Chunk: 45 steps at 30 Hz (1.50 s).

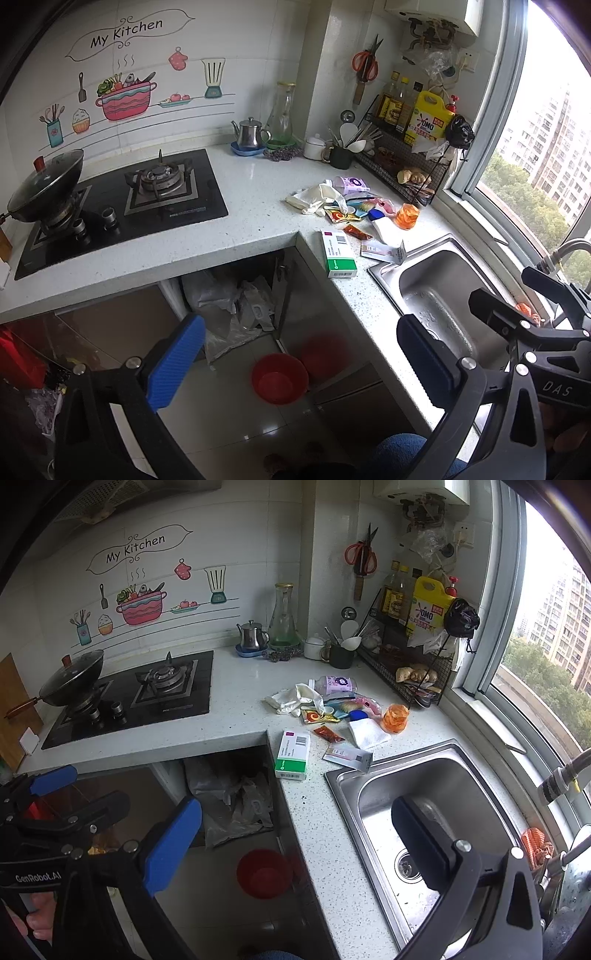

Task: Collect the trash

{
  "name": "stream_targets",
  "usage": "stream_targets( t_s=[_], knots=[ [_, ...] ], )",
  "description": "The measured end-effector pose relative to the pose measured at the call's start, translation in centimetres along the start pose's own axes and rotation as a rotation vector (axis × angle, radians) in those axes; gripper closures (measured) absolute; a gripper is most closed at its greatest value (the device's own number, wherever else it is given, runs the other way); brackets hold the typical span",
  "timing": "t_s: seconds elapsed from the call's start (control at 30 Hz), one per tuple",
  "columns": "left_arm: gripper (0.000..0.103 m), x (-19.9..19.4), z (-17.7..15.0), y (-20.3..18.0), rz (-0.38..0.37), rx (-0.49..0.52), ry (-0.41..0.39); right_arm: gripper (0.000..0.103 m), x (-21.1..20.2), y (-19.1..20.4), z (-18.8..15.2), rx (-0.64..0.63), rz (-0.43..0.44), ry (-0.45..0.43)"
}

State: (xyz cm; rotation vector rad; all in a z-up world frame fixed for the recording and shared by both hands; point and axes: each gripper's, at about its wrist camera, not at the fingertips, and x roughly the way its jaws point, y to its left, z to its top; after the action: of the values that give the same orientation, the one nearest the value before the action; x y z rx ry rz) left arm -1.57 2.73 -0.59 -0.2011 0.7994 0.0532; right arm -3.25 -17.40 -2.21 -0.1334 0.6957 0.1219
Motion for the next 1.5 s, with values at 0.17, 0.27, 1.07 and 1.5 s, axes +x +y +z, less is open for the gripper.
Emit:
stream_targets(
  t_s=[0.17,0.27,1.07,1.5],
  knots=[
    [0.000,-0.1,0.0,0.3,0.007,0.000,-0.002,0.000,0.1,0.2,0.0,-0.007,0.002,0.001],
    [0.000,-0.2,0.0,0.6,0.009,-0.002,-0.003,0.000,0.2,0.4,0.1,-0.009,0.006,0.002],
    [0.000,2.6,3.6,1.8,0.016,0.021,0.024,0.000,2.3,0.3,2.6,-0.068,-0.064,-0.057],
    [0.000,12.2,8.3,0.7,-0.011,0.048,0.110,0.000,10.5,-2.6,6.1,-0.039,-0.057,0.071]
  ],
)
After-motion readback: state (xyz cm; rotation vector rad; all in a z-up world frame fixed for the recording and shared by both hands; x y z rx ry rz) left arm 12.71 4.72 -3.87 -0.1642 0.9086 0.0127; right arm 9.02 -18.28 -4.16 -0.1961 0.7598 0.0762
